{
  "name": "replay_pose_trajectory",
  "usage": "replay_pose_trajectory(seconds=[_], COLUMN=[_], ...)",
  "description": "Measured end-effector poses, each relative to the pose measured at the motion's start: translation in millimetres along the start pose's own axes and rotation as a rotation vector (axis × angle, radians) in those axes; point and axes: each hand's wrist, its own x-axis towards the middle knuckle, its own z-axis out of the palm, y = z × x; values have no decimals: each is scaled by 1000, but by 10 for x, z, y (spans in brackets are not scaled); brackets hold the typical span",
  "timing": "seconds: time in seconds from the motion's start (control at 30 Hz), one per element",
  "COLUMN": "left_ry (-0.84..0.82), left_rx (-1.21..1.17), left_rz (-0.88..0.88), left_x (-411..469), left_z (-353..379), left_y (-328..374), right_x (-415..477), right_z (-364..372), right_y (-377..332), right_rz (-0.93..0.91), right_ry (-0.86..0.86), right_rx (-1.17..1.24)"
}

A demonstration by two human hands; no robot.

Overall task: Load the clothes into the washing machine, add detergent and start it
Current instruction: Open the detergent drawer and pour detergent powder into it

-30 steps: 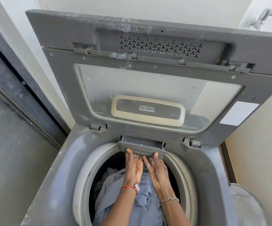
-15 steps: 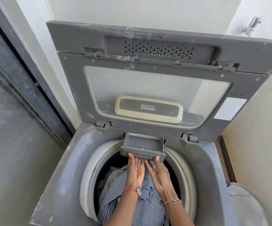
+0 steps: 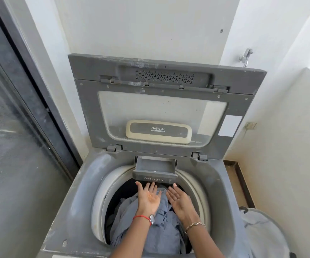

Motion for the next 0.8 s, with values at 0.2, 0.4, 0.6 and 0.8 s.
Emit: replay_pose_trajectory(seconds=[0.2, 0.4, 0.6, 0.8], left_ry=[-34, 24, -70, -121], left_rx=[240, 1263, 2039, 2287], left_rz=[-56, 198, 819, 1034], left_x=[-358, -654, -832, -855], left_z=[239, 570, 581, 543], left_y=[48, -119, -74, 68], right_x=[-396, -699, -875, -957], right_z=[29, -7, 46, 145], right_y=[-162, -341, -467, -581], right_rz=[-75, -489, -663, -848], right_ry=[-12, 29, 45, 88], right_rx=[-240, -1103, -1740, -1978])
